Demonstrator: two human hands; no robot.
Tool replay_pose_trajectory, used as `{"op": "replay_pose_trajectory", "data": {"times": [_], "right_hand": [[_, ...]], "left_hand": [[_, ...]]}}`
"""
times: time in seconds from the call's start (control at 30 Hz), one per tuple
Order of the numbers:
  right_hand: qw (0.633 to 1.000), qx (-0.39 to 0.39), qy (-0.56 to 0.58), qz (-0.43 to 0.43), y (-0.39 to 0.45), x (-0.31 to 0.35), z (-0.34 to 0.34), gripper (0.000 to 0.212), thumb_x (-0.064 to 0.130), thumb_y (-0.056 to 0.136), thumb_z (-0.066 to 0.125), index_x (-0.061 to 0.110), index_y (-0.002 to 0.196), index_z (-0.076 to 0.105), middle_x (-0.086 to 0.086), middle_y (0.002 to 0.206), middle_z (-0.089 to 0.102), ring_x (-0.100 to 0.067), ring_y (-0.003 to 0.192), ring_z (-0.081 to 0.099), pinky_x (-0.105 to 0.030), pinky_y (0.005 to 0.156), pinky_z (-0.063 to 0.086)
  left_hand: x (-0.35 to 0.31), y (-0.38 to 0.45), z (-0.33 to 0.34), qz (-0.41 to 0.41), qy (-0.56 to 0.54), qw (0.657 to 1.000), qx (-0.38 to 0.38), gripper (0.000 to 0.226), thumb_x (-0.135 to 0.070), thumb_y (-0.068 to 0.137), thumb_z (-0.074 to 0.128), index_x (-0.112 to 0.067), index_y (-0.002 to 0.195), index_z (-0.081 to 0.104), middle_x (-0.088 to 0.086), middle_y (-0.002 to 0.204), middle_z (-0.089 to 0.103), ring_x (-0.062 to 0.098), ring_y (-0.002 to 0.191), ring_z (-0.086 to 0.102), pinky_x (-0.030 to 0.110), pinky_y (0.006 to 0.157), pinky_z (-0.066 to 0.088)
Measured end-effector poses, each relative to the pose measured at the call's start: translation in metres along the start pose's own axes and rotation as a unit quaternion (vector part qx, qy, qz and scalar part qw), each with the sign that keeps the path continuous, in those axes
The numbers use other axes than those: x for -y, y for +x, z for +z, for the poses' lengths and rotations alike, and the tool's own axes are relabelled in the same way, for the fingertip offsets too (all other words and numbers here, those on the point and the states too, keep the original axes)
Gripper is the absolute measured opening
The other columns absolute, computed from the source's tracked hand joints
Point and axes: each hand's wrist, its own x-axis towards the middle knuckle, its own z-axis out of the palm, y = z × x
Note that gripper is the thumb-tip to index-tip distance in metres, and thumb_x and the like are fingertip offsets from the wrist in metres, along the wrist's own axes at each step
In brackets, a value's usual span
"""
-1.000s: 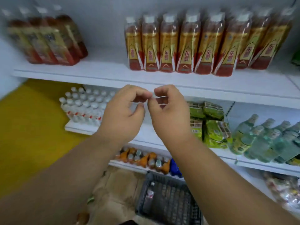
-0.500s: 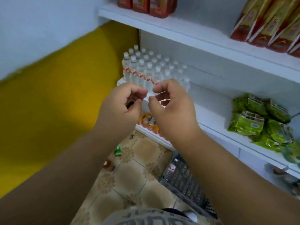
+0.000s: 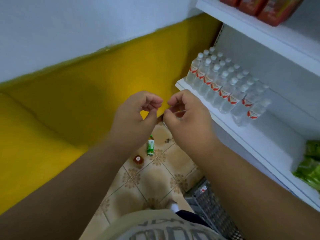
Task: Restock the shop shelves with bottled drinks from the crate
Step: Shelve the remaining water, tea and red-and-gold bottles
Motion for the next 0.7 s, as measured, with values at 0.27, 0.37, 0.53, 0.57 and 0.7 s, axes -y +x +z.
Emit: {"op": "replay_pose_trajectory", "data": {"times": [0.27, 0.37, 0.53, 0.57, 0.7], "right_hand": [[0.99, 0.136, 0.035, -0.005, 0.026, -0.045, 0.047, 0.016, 0.014, 0.084, 0.065, 0.021, 0.094, 0.056, 0.001, 0.09, 0.063, -0.01, 0.077, 0.059, -0.029, 0.062, 0.048], [0.987, 0.157, 0.02, -0.001, 0.038, -0.071, 0.075, 0.018, 0.013, 0.084, 0.066, 0.024, 0.092, 0.054, 0.007, 0.086, 0.06, -0.006, 0.074, 0.056, -0.019, 0.057, 0.04], [0.983, 0.181, 0.017, 0.031, 0.041, -0.125, 0.135, 0.014, 0.015, 0.086, 0.069, 0.019, 0.091, 0.057, 0.002, 0.085, 0.063, -0.016, 0.075, 0.061, -0.037, 0.061, 0.052], [0.981, 0.188, 0.02, 0.049, 0.04, -0.142, 0.152, 0.013, 0.014, 0.085, 0.069, 0.018, 0.091, 0.057, -0.001, 0.085, 0.064, -0.018, 0.075, 0.061, -0.041, 0.063, 0.052], [0.974, 0.198, 0.01, 0.109, 0.035, -0.212, 0.227, 0.02, 0.012, 0.081, 0.071, 0.024, 0.083, 0.055, 0.004, 0.084, 0.062, -0.011, 0.073, 0.06, -0.036, 0.063, 0.05]], "left_hand": [[0.046, -0.009, 0.016, -0.126, 0.029, 0.99, -0.051, 0.031, 0.005, 0.088, 0.061, -0.023, 0.097, 0.068, -0.015, 0.093, 0.065, 0.003, 0.092, 0.062, 0.038, 0.078, 0.061], [0.082, -0.012, 0.024, -0.128, 0.064, 0.988, -0.06, 0.032, 0.008, 0.085, 0.063, -0.019, 0.1, 0.069, -0.012, 0.093, 0.065, 0.001, 0.088, 0.061, 0.016, 0.078, 0.052], [0.171, -0.021, 0.032, -0.171, 0.08, 0.981, -0.041, 0.036, 0.008, 0.084, 0.061, -0.025, 0.099, 0.064, -0.018, 0.09, 0.062, -0.003, 0.085, 0.059, 0.017, 0.076, 0.05], [0.194, -0.024, 0.034, -0.183, 0.087, 0.978, -0.038, 0.039, 0.008, 0.085, 0.06, -0.03, 0.098, 0.061, -0.02, 0.089, 0.061, 0.0, 0.086, 0.06, 0.023, 0.079, 0.052], [0.293, -0.037, 0.047, -0.229, 0.12, 0.966, -0.017, 0.036, 0.009, 0.087, 0.054, -0.022, 0.102, 0.064, -0.014, 0.092, 0.064, 0.008, 0.092, 0.061, 0.03, 0.084, 0.052]]}}
